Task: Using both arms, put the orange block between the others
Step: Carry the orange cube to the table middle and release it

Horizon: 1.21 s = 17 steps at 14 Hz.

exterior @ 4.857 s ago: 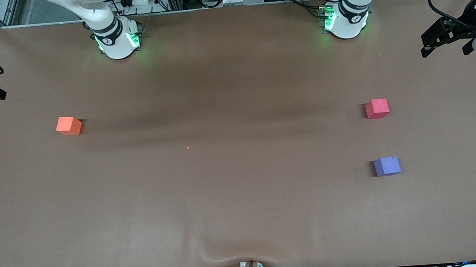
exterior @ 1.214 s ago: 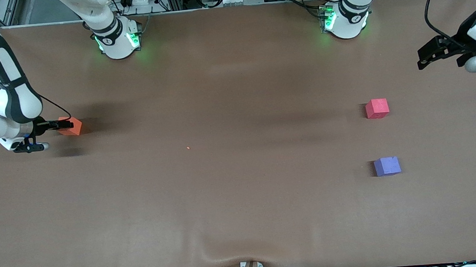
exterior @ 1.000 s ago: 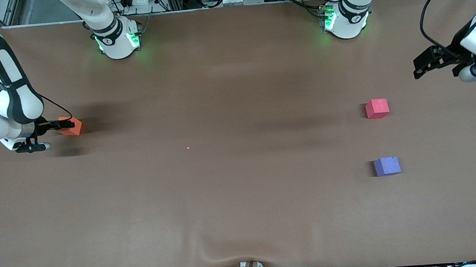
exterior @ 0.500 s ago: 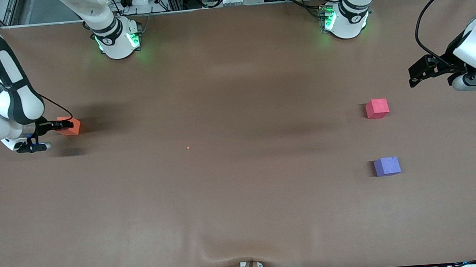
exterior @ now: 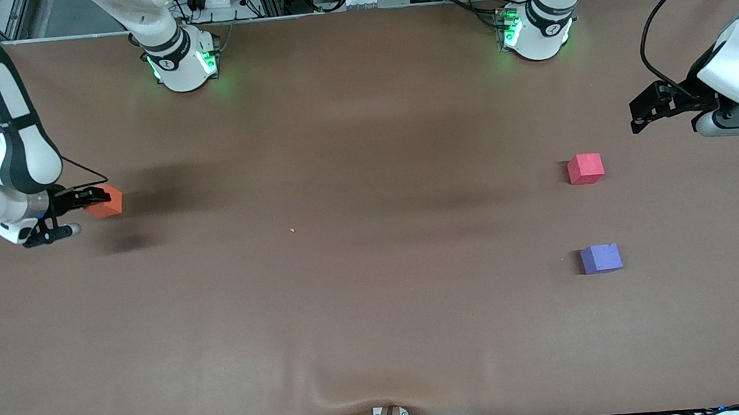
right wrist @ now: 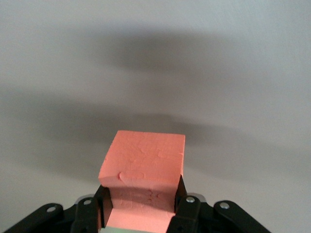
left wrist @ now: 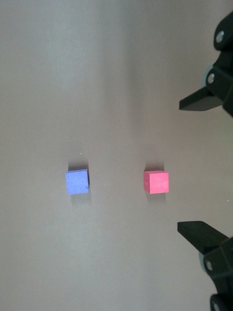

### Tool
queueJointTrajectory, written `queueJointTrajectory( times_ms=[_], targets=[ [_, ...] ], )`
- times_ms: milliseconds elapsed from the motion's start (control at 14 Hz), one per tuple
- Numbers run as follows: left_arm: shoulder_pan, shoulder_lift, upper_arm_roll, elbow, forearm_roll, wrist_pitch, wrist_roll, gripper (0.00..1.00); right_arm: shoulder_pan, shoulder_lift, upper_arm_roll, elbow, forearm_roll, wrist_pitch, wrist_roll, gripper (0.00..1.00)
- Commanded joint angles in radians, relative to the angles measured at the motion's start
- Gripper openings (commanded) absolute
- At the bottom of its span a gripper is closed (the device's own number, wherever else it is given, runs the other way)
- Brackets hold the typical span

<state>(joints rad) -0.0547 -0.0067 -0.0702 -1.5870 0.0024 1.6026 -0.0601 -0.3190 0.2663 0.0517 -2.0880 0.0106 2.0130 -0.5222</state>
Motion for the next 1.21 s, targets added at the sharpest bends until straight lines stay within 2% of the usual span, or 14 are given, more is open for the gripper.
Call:
queueJointTrajectory(
  times_ms=[0,286,500,786,1143],
  targets=[
    [0.010,-0.019,-0.010,0.005,-0.004,-0.009,-0.009,1.00,0.082,0.004,0.083,0.106,0.070,-0.057,-0.019,0.14],
    [0.013,-0.033,-0.008,0.004,-0.004,-0.013,-0.009,1.00,0.297,0.097,0.088,0.251,0.175,-0.050,-0.013,0.14],
    [0.030,-0.053,-0.005,-0.008,-0.002,-0.041,-0.006,1.00,0.417,0.180,0.088,0.374,0.192,-0.049,-0.010,0.14],
    [0.032,-0.075,-0.005,-0.005,-0.002,-0.065,-0.007,1.00,0.540,0.212,0.088,0.437,0.235,-0.043,0.077,0.15],
    [0.032,-0.095,-0.010,-0.005,-0.004,-0.076,-0.006,1.00,0.747,0.218,0.086,0.497,0.232,-0.045,0.420,0.15]
  ],
)
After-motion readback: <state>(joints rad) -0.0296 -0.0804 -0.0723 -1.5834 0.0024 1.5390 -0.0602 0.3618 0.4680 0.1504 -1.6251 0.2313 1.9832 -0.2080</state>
